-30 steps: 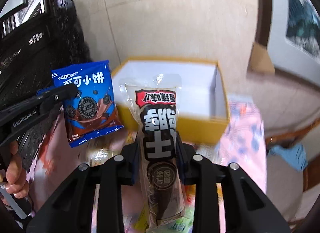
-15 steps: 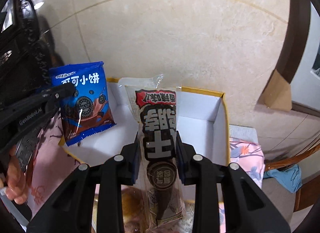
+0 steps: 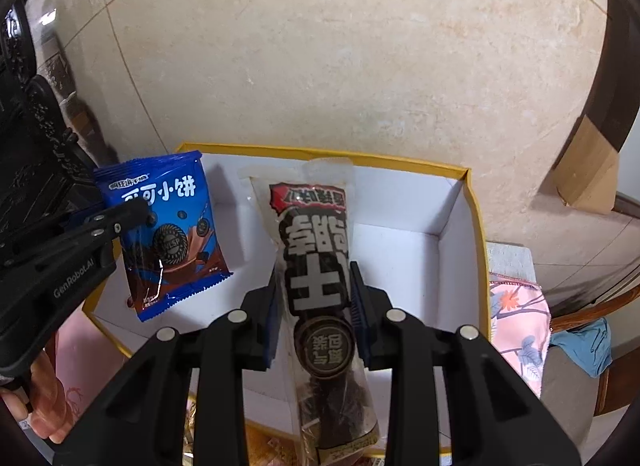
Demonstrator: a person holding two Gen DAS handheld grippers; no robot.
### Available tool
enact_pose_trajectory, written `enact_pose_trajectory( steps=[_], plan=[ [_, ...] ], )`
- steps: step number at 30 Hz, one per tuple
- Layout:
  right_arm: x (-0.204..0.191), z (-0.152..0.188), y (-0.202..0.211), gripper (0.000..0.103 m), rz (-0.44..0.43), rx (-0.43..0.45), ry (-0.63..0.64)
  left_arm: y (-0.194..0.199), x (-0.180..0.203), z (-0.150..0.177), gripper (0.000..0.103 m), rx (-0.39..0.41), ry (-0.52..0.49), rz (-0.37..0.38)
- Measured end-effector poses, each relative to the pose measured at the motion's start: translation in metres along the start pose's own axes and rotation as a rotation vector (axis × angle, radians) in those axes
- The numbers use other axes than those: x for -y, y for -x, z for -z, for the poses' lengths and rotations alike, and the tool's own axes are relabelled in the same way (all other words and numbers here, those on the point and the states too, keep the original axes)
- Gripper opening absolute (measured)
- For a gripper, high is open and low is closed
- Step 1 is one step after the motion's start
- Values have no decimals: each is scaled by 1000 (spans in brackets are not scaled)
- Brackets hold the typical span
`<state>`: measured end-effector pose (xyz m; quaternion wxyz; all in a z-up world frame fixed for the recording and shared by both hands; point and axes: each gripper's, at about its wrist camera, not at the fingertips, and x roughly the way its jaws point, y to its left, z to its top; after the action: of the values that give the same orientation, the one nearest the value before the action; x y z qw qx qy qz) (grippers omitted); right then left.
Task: Organize snacks
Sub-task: 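Carry both snacks into the yellow box and open both tools, then move both tools back over the snack pile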
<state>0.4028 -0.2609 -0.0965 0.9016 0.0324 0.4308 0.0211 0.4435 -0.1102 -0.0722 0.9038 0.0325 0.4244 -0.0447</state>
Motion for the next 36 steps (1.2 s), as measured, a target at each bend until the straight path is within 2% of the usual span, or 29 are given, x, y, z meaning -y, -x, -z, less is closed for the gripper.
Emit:
enact_pose_trajectory(
  steps=[3,7,8,10,11,18,20,24,31,36],
  plan=[
    [1,-1,-4,32,3,-5,-5,-4,0,0,17,-6,4,-4],
    [3,-2,-10,38,-3,-29,-26,-7,1,0,22,-17,4,-19],
    [5,-2,-10,44,2,-31,-30,-5,1,0,27,-7,3,-36],
    [6,-2,-10,50,13,-31,-38,-2,1,-1,56,15,-2,-55],
    [7,-2,-11,52,12,-32,-48,2,1,-2,59,34,-3,-70],
    [2,-2,7,61,24,-11,-51,20,-7,-5,70,65,17,-80],
    [-2,-2,20,68,30,11,-38,30,-10,-1,74,74,30,-80],
    [-10,1,48,69,38,46,-20,54,-17,8,82,95,65,-79],
    [-25,30,103,70,45,85,-9,120,-27,43,99,171,81,-96],
    [-37,68,136,71,37,93,-17,161,-39,86,101,182,96,-64]
  ],
)
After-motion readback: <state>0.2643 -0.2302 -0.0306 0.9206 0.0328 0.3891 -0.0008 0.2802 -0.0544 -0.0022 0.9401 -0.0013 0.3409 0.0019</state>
